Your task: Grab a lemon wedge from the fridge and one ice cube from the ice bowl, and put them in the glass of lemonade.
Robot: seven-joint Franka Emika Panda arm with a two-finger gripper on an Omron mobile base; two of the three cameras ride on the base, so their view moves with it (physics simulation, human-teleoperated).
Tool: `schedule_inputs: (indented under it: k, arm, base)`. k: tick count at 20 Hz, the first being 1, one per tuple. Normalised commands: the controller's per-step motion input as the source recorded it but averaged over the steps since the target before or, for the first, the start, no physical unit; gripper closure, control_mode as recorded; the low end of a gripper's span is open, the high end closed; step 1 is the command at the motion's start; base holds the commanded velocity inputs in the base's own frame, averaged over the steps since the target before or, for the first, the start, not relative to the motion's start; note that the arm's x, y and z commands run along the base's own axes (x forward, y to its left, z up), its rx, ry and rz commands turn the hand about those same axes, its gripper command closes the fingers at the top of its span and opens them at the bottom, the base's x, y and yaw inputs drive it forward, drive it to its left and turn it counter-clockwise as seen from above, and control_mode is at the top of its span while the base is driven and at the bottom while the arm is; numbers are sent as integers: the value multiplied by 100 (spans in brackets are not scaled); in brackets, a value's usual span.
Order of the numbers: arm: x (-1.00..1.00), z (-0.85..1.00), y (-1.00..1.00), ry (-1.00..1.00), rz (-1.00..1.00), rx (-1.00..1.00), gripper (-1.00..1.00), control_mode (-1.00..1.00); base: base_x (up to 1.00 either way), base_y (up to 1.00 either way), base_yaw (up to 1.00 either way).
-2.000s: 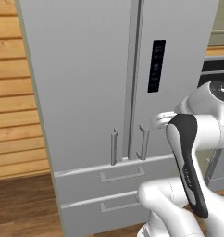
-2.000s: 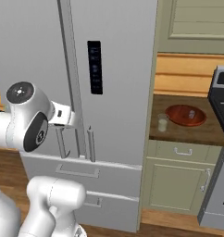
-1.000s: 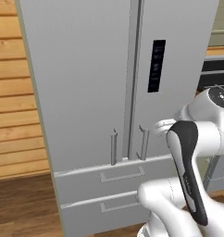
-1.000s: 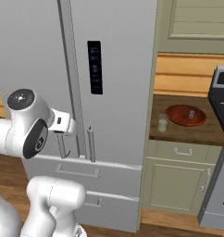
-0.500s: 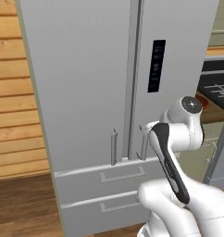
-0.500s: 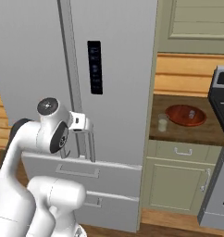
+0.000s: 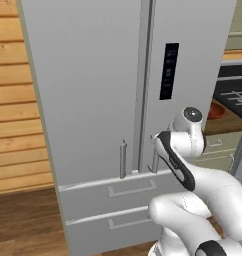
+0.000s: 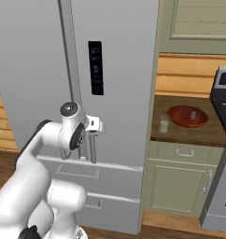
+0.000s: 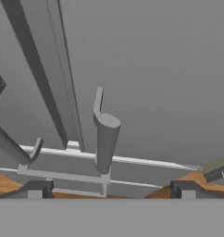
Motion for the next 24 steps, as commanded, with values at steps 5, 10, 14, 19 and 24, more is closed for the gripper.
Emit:
schedule_inputs:
  k: [5,10,14,19,24]
  arm:
    - [14,-42,-1,4,1,0,-100,-100]
    - [20,-38,12,0,2,0,-100,-100]
    - [25,-33,11,-2,1,1,-100,-100]
    - [43,-23,-4,0,0,6,-100,-100]
    - [46,-18,0,0,0,5,-100,-100]
  base:
    - [0,0,0]
    - [0,0,0]
    - [0,0,0]
    - [0,0,0]
    - [0,0,0]
